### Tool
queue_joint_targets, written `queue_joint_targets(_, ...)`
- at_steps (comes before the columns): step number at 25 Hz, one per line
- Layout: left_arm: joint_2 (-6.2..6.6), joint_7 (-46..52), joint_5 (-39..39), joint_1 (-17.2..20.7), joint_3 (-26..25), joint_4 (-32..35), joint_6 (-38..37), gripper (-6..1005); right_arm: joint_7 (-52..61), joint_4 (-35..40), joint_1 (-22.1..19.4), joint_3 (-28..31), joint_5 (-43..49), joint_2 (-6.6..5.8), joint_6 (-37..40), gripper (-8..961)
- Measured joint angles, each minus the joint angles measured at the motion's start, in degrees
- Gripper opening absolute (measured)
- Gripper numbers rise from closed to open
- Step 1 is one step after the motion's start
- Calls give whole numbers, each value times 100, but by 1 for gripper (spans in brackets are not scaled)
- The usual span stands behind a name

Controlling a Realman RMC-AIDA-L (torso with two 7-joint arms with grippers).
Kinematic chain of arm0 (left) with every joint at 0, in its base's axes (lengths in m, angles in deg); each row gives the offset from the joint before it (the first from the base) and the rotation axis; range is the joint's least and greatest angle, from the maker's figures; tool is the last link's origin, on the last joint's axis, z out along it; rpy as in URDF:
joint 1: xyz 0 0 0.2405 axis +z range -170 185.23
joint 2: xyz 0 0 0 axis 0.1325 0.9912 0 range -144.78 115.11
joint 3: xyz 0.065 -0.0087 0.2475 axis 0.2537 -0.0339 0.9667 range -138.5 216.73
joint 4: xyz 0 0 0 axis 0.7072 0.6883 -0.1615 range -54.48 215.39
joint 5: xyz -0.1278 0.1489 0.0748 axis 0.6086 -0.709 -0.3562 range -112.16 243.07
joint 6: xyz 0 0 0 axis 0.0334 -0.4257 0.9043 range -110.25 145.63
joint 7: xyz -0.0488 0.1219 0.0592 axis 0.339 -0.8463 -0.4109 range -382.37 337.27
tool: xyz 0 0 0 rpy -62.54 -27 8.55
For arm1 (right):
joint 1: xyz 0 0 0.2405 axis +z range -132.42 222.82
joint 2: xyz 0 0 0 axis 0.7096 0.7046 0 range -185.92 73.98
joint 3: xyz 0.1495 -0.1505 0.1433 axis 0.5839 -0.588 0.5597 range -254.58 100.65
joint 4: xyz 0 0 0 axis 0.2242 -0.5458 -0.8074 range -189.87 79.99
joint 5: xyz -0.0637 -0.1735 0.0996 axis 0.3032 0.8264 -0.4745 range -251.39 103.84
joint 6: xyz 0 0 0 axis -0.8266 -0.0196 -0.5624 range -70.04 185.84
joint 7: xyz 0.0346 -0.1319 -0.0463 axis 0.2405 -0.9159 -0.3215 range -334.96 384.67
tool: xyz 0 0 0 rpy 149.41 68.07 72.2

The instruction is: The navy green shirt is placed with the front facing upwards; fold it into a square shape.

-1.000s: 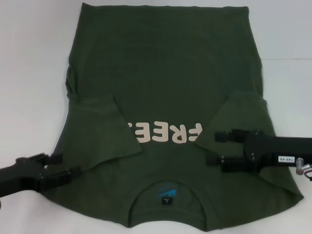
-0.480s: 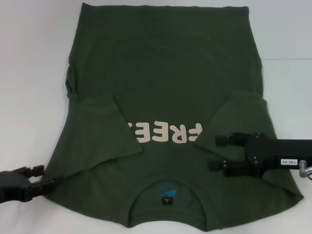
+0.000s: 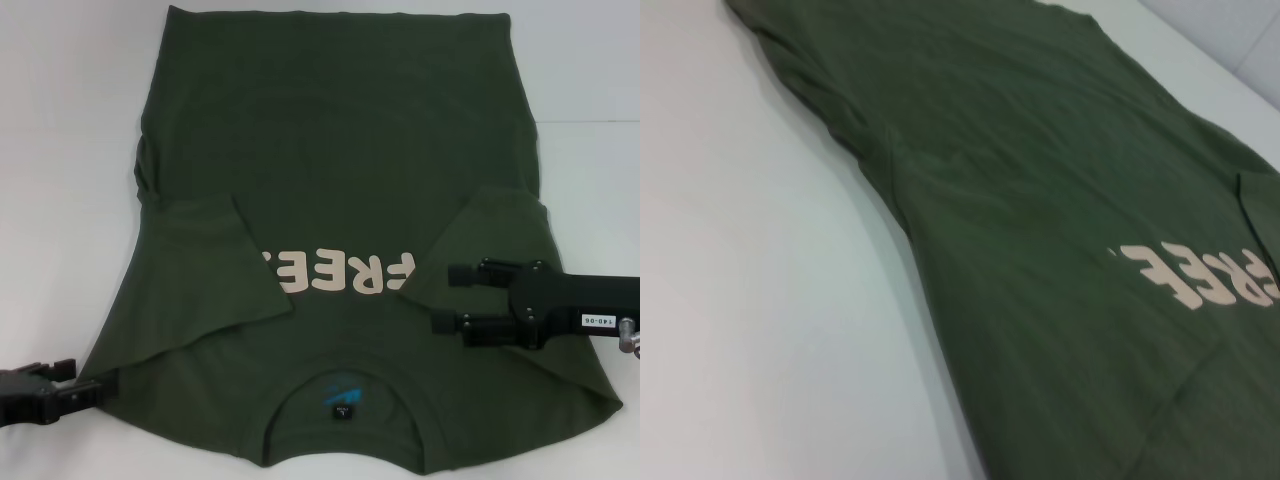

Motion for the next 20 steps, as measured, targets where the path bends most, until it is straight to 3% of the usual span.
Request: queue_joint_targets(20, 17, 5, -111, -59, 42, 12, -461, 764, 15, 1, -65, 146, 0, -1, 38, 913)
